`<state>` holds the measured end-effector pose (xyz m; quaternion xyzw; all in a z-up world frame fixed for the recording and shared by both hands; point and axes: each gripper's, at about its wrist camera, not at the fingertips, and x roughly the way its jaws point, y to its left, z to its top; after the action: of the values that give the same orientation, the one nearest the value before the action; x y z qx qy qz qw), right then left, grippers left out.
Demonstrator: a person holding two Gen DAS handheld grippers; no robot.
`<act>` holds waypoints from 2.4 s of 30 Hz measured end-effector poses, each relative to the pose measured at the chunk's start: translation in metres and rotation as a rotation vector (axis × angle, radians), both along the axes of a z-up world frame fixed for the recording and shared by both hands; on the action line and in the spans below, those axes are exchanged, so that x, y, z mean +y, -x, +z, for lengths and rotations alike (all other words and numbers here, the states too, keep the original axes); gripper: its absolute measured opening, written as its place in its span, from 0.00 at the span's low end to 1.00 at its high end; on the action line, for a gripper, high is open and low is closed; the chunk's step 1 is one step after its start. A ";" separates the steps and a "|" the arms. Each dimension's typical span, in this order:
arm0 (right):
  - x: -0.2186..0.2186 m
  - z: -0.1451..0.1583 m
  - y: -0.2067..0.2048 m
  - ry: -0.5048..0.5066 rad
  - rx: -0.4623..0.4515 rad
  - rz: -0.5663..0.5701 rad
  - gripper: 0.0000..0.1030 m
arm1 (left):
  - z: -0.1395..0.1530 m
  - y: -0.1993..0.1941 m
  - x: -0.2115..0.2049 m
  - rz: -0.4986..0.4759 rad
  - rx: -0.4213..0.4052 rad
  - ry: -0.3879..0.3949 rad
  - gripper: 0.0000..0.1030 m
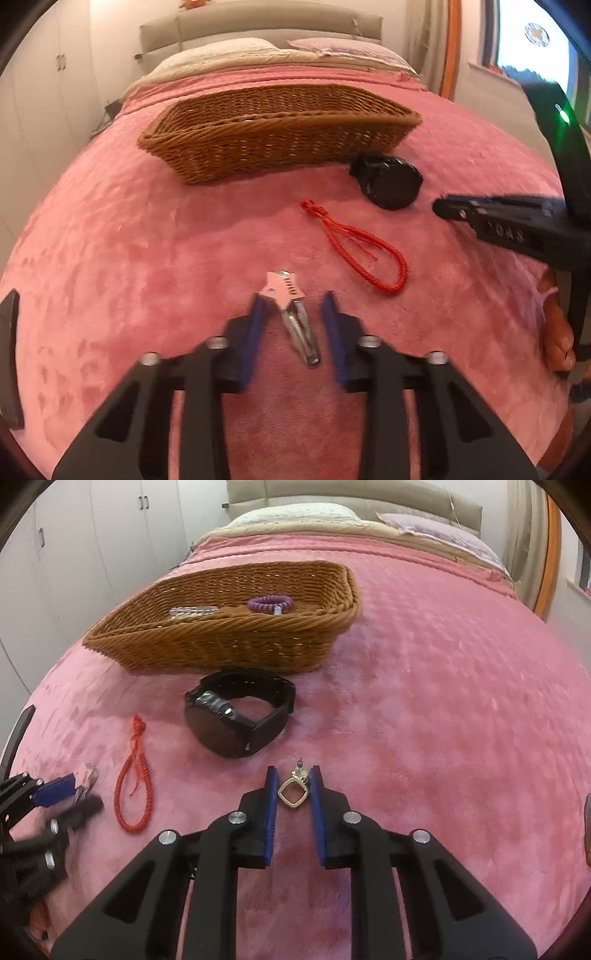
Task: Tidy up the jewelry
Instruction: 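Grasp the pink star hair clip with left tool while right tool grasps gold pendant, then lower clip and pendant into the basket and open both tools, then grasp the red cord bracelet with left tool while right tool grasps black watch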
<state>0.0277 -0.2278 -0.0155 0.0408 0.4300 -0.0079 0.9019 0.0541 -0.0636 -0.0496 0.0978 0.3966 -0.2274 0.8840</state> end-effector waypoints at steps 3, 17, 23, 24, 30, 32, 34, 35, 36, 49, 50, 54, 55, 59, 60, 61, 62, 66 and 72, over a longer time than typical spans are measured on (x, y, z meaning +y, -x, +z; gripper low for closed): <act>-0.001 0.008 0.011 -0.024 -0.051 0.020 0.14 | 0.003 0.000 0.010 -0.006 0.019 0.067 0.14; 0.012 0.101 0.043 -0.060 -0.279 0.038 0.14 | 0.086 0.019 0.022 -0.062 -0.198 0.260 0.14; 0.009 0.134 0.002 -0.107 -0.328 0.055 0.14 | 0.121 -0.021 0.020 -0.035 -0.257 0.344 0.14; 0.007 0.136 -0.007 -0.134 -0.319 0.062 0.14 | 0.124 -0.031 0.018 -0.032 -0.257 0.350 0.14; 0.002 0.137 -0.082 -0.181 -0.258 0.053 0.14 | 0.129 -0.109 0.001 -0.030 -0.195 0.389 0.14; 0.002 0.128 -0.101 -0.175 -0.227 0.039 0.14 | 0.123 -0.132 -0.006 -0.018 -0.177 0.379 0.14; 0.001 0.117 -0.117 -0.154 -0.202 0.029 0.14 | 0.113 -0.151 -0.013 -0.010 -0.155 0.365 0.14; 0.002 0.111 -0.125 -0.143 -0.188 0.021 0.14 | 0.108 -0.155 -0.015 -0.005 -0.143 0.358 0.14; 0.002 0.103 -0.134 -0.137 -0.166 0.015 0.14 | 0.103 -0.160 -0.016 0.001 -0.129 0.351 0.14; -0.012 0.037 -0.174 -0.217 0.070 0.001 0.15 | 0.050 -0.182 -0.022 0.005 0.006 0.250 0.15; -0.012 0.038 -0.173 -0.212 0.067 0.003 0.15 | 0.050 -0.182 -0.022 0.005 0.011 0.257 0.16; -0.015 0.046 -0.164 -0.230 0.045 -0.003 0.39 | 0.061 -0.177 -0.012 0.015 -0.011 0.297 0.41; -0.016 0.050 -0.163 -0.228 0.035 -0.004 0.39 | 0.065 -0.175 -0.011 0.016 -0.020 0.301 0.41; -0.018 0.071 -0.140 -0.242 -0.016 0.012 0.39 | 0.090 -0.152 0.008 0.039 -0.069 0.357 0.41; -0.017 0.080 -0.129 -0.230 -0.042 0.019 0.39 | 0.096 -0.145 0.011 0.041 -0.080 0.367 0.41; -0.016 0.085 -0.123 -0.222 -0.057 0.025 0.39 | 0.104 -0.134 0.018 0.040 -0.103 0.382 0.41; -0.014 0.093 -0.111 -0.209 -0.080 0.032 0.39 | 0.111 -0.124 0.022 0.037 -0.121 0.393 0.41; -0.011 0.115 -0.071 -0.182 -0.140 0.053 0.39 | 0.132 -0.087 0.038 0.022 -0.168 0.406 0.42; -0.019 0.119 -0.035 -0.185 -0.163 0.047 0.39 | 0.137 -0.038 0.055 0.016 -0.189 0.395 0.47</act>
<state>0.0623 -0.2472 0.1031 0.1143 0.3552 0.0565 0.9261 0.0925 -0.0086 0.0871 -0.0595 0.2602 -0.2836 0.9211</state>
